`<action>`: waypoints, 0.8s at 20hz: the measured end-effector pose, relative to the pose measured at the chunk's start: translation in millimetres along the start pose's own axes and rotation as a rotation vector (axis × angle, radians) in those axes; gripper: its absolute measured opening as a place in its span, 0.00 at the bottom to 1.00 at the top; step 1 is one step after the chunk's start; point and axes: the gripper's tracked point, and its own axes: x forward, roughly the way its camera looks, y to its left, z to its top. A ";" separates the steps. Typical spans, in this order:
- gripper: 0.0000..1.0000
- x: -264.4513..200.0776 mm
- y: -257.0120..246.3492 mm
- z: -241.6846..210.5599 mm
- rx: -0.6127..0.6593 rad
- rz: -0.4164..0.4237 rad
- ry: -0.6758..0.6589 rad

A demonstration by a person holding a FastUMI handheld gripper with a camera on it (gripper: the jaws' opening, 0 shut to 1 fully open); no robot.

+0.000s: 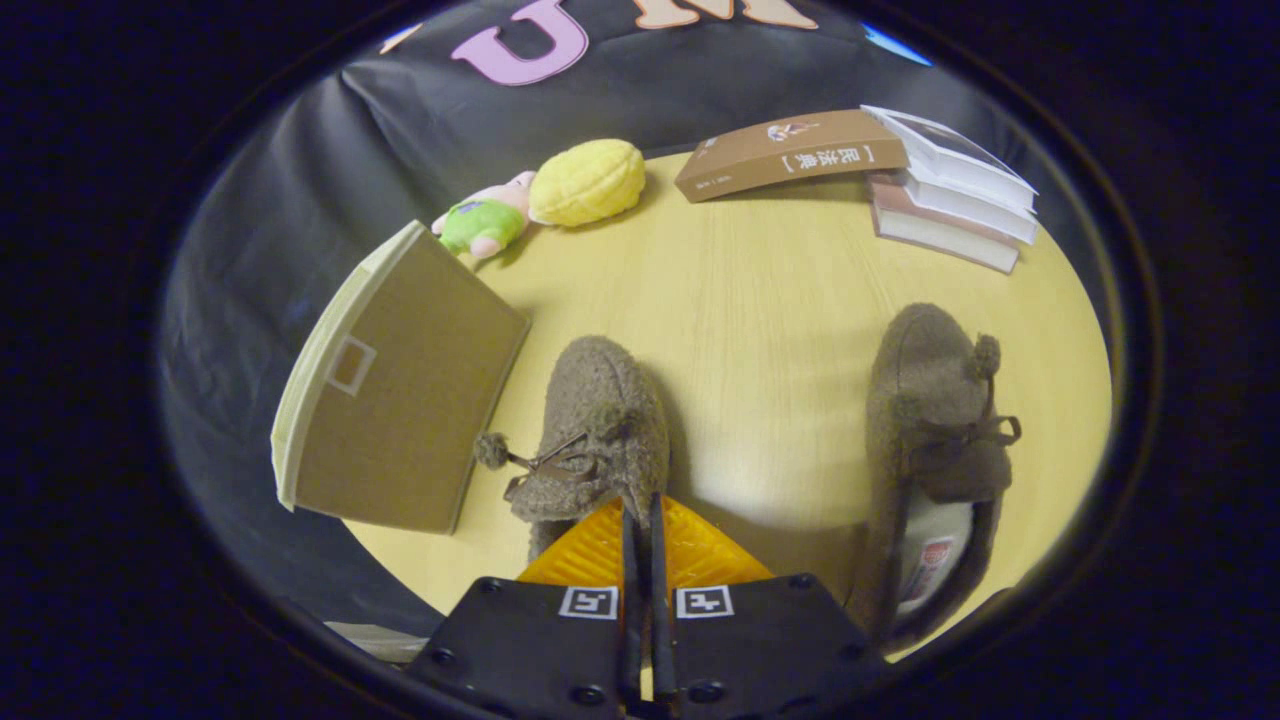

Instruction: Open the storage box then place both shoes into the box .Put the left shoe in first, then the right shoe, with the right side of both shoes facing outward in a uniform manner.

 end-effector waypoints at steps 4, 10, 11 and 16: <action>0.07 -10.2 20.4 5.0 0.076 0.025 -0.027; 0.07 -39.3 70.7 30.4 0.235 0.129 -0.075; 0.07 -44.7 80.4 38.1 0.249 0.145 -0.092; 0.07 -69.9 124.4 76.9 0.271 0.207 -0.157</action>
